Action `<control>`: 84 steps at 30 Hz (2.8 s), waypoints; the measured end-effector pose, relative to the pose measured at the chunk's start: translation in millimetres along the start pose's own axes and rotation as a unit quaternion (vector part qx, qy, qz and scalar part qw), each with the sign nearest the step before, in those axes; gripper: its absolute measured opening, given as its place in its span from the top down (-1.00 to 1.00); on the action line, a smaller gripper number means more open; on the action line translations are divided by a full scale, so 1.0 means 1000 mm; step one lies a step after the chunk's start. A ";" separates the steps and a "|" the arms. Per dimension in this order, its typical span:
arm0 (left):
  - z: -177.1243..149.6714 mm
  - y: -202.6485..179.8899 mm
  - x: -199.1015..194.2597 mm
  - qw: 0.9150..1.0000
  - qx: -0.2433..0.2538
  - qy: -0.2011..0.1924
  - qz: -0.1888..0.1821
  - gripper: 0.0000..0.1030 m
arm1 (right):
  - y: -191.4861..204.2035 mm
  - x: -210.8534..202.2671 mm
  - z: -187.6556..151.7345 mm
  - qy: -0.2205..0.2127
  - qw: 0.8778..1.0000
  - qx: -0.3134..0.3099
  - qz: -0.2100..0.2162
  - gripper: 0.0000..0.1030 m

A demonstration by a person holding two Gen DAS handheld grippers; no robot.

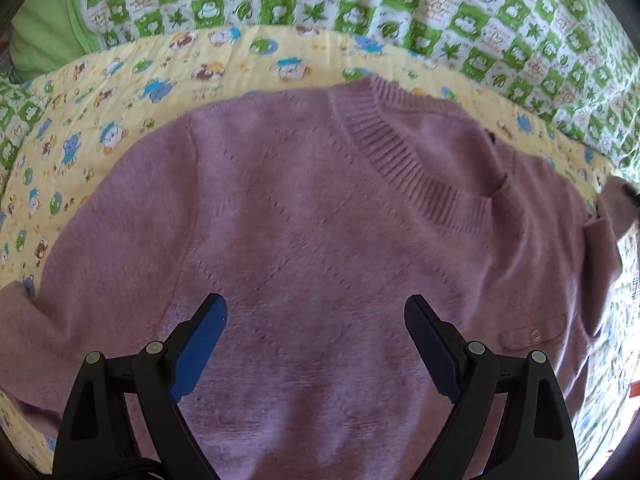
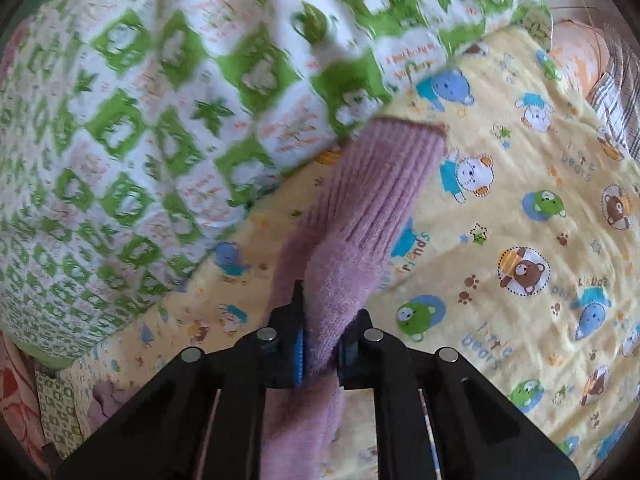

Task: Fold small clothes
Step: 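Carry the held sleeve across the sweater body and open the right gripper, then grasp the other sleeve cuff with the left gripper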

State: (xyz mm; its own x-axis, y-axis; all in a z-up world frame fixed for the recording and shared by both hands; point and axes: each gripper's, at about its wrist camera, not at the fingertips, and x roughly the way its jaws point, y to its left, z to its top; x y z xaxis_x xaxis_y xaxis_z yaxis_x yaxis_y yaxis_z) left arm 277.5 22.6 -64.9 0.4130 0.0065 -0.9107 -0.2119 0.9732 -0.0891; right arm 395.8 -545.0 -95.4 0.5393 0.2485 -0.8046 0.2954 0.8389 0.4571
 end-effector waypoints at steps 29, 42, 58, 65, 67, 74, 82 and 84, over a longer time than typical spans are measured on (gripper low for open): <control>-0.056 0.073 -0.061 0.989 -0.043 0.037 -0.133 -0.77 | 0.293 -0.038 -0.345 0.214 0.932 -0.187 0.223 -0.28; -0.027 -0.047 0.001 0.994 0.065 0.084 -0.030 0.63 | 0.162 -0.097 -0.268 0.102 0.987 -0.063 0.102 -0.28; -0.033 0.076 -0.004 0.979 -0.118 0.033 -0.160 -0.09 | 0.126 -0.081 -0.241 0.073 0.995 -0.046 0.040 -0.28; -0.037 0.056 -0.004 0.987 -0.094 0.027 -0.128 -0.21 | 0.111 -0.038 -0.206 0.090 0.995 -0.028 0.020 -0.28; -0.037 0.058 -0.006 0.988 -0.092 0.016 -0.120 0.37 | 0.109 -0.031 -0.200 0.093 0.995 -0.019 0.021 -0.28; -0.031 0.075 -0.072 0.981 -0.076 -0.078 -0.160 0.85 | 0.115 -0.018 -0.191 0.097 0.995 -0.015 0.029 -0.28; -0.040 0.105 -0.041 0.981 -0.126 -0.046 -0.138 0.85 | 0.128 0.003 -0.197 0.117 0.992 -0.027 0.036 -0.35; -0.042 0.099 -0.036 0.984 -0.124 -0.016 -0.129 0.85 | 0.134 0.009 -0.201 0.123 0.991 -0.040 0.040 -0.34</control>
State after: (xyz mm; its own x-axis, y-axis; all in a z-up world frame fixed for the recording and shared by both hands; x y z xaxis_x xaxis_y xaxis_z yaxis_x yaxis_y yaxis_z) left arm 204.4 108.6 -57.6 0.5088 -0.2224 -0.8317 -0.3040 0.8574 -0.4152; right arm 281.8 -333.4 -117.9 0.3479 0.4179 -0.8392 0.1913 0.8447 0.4999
